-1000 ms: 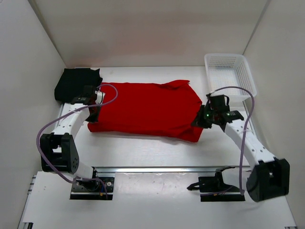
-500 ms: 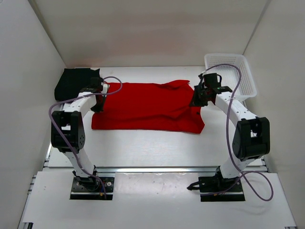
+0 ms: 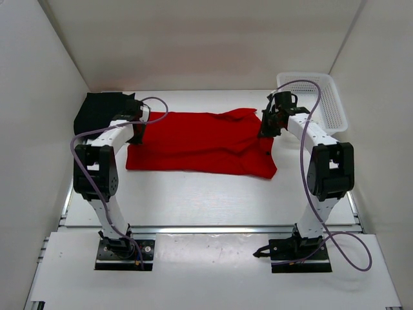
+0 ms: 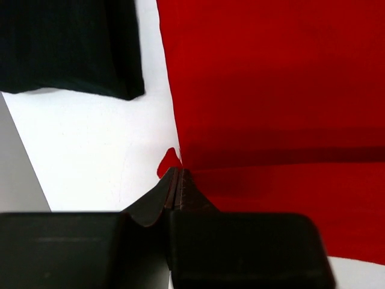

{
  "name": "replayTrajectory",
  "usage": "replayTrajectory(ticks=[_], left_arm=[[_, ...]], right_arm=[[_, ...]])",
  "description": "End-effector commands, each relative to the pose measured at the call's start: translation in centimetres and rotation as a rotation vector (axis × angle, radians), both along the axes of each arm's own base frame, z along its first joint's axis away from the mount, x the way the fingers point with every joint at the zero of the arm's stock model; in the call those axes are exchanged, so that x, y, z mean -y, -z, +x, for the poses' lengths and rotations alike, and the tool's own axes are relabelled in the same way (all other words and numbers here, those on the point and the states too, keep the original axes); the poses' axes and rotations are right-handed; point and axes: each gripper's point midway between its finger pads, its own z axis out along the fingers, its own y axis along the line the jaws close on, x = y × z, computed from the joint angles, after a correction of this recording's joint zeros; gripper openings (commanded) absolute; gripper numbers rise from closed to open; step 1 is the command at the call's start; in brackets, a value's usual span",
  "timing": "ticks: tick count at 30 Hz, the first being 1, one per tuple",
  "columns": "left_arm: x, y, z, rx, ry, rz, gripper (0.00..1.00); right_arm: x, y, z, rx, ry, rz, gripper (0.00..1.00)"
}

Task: Fold and stack the t-shirts
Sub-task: Fold the flattened tshirt in 1/3 of the way

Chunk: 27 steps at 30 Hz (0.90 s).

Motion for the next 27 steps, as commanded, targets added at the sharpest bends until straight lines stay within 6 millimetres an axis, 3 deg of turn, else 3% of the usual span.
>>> replayTrajectory(ticks=[1,6,7,8,11,12,13,15,18,22,24,27], left_arm=[[-0.2,-1.5,2.0,0.072,-0.019,0.014,0.00],[0.0,-0.4,2.0,0.037,-0.009,0.026,0.03],[-0.1,-0.4,1.8,0.033,-0.012,0.031,0.12],[0.0,-0.1,1.6,0.021,-0.015,0.035,0.30],[-0.7,-1.0,1.8,0.038,-0.057,0.050,0.68],[-1.2,-2.0,1.9,0.057,-0.083,0.046,0.71],[-1.2,-2.5,1.9,0.066,-0.087,0.043,0.73],[-1.9,-4.5,1.2,0.086,-0.111,0.027,0.79],[-1.9,-4.8,-1.9,0.034,-0.113,-0.024,0.80],[-1.2,-0.4,-7.1,-0.152,-0.137,-0.096,0.79],[-1.1,1.6,-8.1,-0.203,-0.174,-0.141,0.79],[-1.6,3.1,-7.8,-0.234,-0.258,-0.237,0.78]], right_arm=[[0.9,-2.2,2.7,0.078,0.012,-0.014,0.00],[-0.2,-1.8,3.5,0.072,-0.022,0.020,0.02],[-0.2,-1.4,3.4,0.058,-0.021,0.027,0.18],[-0.2,-1.7,3.6,0.065,-0.021,0.025,0.32],[-0.7,-2.9,3.9,0.095,-0.048,0.037,0.46],[-0.9,-4.7,3.8,0.135,-0.060,0.037,0.48],[-0.8,-5.2,3.5,0.143,-0.057,0.030,0.50],[-0.6,-7.9,1.8,0.189,-0.044,0.037,0.52],[0.8,-5.6,-3.2,0.128,-0.016,0.016,0.55],[1.4,-1.7,-8.6,0.015,-0.014,0.020,0.55],[1.9,0.8,-11.0,-0.043,-0.008,0.048,0.55],[1.8,2.7,-12.4,-0.063,-0.024,0.061,0.55]])
